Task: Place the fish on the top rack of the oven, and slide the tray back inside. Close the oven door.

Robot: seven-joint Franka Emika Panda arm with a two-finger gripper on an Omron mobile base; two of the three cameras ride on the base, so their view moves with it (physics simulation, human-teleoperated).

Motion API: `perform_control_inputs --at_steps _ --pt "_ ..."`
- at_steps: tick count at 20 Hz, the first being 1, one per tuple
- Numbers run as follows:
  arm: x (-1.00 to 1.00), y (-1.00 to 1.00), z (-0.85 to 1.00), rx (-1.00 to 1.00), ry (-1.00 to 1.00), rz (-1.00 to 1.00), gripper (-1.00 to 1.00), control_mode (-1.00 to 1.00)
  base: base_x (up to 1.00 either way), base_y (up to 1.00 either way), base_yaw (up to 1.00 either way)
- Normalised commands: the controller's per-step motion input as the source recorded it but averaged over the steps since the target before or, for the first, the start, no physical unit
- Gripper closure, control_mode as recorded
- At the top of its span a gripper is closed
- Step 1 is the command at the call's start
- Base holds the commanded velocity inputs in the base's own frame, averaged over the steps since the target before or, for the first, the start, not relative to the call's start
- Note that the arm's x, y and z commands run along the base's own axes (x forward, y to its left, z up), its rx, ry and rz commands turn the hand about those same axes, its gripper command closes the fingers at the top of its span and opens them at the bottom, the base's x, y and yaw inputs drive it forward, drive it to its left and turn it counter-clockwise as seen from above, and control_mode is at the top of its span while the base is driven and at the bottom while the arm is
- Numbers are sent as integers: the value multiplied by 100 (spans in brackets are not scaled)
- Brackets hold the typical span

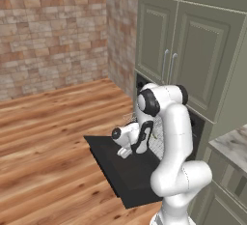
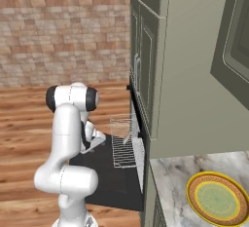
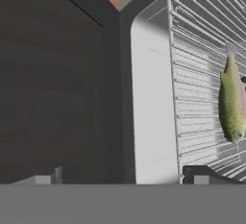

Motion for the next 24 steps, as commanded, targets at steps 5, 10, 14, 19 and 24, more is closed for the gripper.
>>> perform_control_inputs --at_steps 5,10,14,19,24 --pt "13 0 0 0 0 0 -100 -100 0 0 0" --pt "15 0 -24 0 0 0 -100 -100 0 0 0" --pt "18 0 -37 0 0 0 -100 -100 0 0 0" --pt "18 -5 -28 0 1 0 -100 -100 0 0 0" --pt "19 -4 -11 0 1 0 -100 -100 0 0 0"
